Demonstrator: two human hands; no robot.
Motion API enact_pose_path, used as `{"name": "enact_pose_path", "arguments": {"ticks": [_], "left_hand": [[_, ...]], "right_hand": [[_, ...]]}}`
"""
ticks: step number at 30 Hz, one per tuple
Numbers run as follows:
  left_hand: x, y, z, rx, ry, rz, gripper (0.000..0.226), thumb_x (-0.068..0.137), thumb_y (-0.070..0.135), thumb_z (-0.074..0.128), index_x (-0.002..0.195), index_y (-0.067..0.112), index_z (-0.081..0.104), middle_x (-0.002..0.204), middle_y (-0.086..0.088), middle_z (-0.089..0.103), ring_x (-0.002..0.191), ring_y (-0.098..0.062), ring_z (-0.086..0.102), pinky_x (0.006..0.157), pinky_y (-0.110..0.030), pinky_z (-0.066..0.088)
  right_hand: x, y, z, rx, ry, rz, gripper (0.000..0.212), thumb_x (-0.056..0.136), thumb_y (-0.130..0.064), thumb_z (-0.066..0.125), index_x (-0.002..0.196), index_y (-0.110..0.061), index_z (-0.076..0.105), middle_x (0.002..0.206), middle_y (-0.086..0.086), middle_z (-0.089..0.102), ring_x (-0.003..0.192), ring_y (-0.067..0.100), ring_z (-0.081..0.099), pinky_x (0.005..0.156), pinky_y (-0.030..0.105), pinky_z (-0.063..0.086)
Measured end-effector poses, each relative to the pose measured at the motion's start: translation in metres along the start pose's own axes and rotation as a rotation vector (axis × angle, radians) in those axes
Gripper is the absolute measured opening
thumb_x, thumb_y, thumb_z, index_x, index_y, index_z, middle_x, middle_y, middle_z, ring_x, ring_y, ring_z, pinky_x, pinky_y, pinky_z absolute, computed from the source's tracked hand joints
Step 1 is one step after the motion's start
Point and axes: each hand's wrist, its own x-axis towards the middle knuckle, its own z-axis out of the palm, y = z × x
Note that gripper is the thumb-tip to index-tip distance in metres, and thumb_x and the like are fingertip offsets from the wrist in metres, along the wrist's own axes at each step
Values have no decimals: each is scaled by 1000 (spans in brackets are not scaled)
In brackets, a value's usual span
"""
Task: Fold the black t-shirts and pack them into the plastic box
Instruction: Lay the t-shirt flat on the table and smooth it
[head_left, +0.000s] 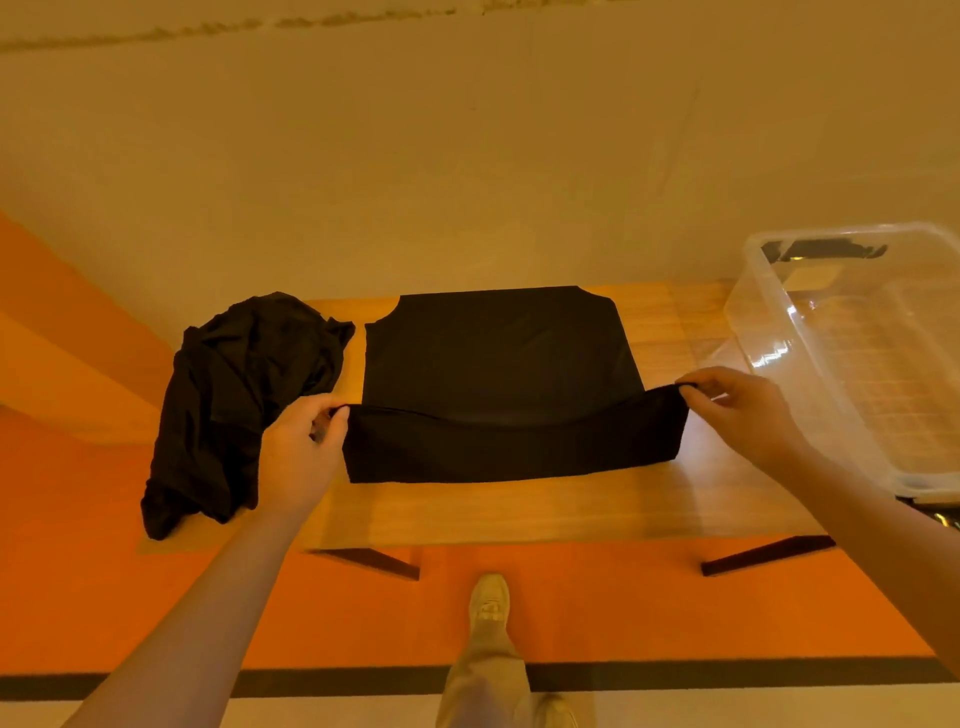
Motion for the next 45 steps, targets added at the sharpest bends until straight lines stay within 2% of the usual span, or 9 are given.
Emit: {"name": "enact_pose_path", "arguments": {"ticks": [3, 8, 12, 17, 20, 24, 26, 29, 45], "left_hand": [[50, -4, 10, -3, 0, -26, 18, 93, 15, 61, 110, 12, 67, 95, 3, 64, 82, -7, 57, 72, -11, 42], [135, -19, 40, 20, -31, -86, 17, 94, 21, 60, 107, 13, 68, 92, 4, 63, 82, -9, 57, 69, -14, 39], [192, -39, 78, 36, -79, -181, 20, 95, 25, 58, 109, 13, 67, 90, -2, 65, 80, -15, 60, 71, -29, 48], [220, -55, 129, 137, -135, -193, 25, 98, 25, 53, 115, 10, 62, 107, -8, 64, 95, -23, 60, 75, -35, 49], [203, -54, 147, 325, -145, 30, 38, 98, 28, 52, 128, 6, 54, 131, -14, 55, 120, -30, 50, 99, -46, 43], [156, -34, 159, 412, -308, 321, 50, 99, 40, 45, 140, 12, 47, 150, -8, 40, 139, -22, 32, 114, -40, 26], [134, -38, 166, 417, -430, 286, 58, 100, 50, 29, 148, 18, 33, 158, -5, 25, 147, -21, 18, 118, -45, 21], [110, -52, 166, 472, -482, 190, 65, 99, 58, 18, 152, 22, 22, 160, -4, 15, 149, -21, 10, 118, -48, 20], [-44, -35, 111, 542, -561, 189, 70, 96, 63, 22, 153, 23, 18, 162, -2, 10, 149, -19, 3, 118, -47, 13]], "right_hand": [[46, -16, 1, 23, 53, 29, 14, 91, -12, 62, 104, -14, 68, 90, 0, 66, 84, 13, 60, 72, 14, 42], [134, -24, 13, 64, 104, 127, 10, 93, -14, 61, 102, -12, 66, 83, -2, 65, 73, 6, 59, 63, 8, 45], [202, -4, 34, 26, 107, 236, 10, 94, -24, 61, 100, -19, 67, 90, 3, 69, 77, 14, 62, 81, 34, 53], [234, 12, 76, -184, 173, 256, 30, 95, -22, 59, 119, -5, 59, 111, 12, 61, 98, 27, 58, 80, 36, 46], [219, 21, 103, -404, 192, 32, 36, 94, -20, 57, 125, -2, 54, 129, 17, 53, 115, 35, 53, 96, 49, 45], [180, 20, 138, -552, 51, -206, 46, 99, -31, 47, 140, -13, 44, 150, 8, 37, 138, 25, 34, 115, 48, 24], [161, 23, 151, -627, -53, -179, 54, 99, -44, 30, 149, -23, 30, 158, 0, 21, 146, 18, 16, 120, 45, 11], [137, 32, 158, -726, -95, -81, 59, 99, -54, 14, 153, -30, 13, 161, -6, 6, 148, 12, -3, 120, 42, 1], [-32, 40, 143, -727, -111, -45, 61, 98, -54, 17, 153, -28, 16, 161, -3, 9, 149, 14, -1, 119, 47, 5]]}}
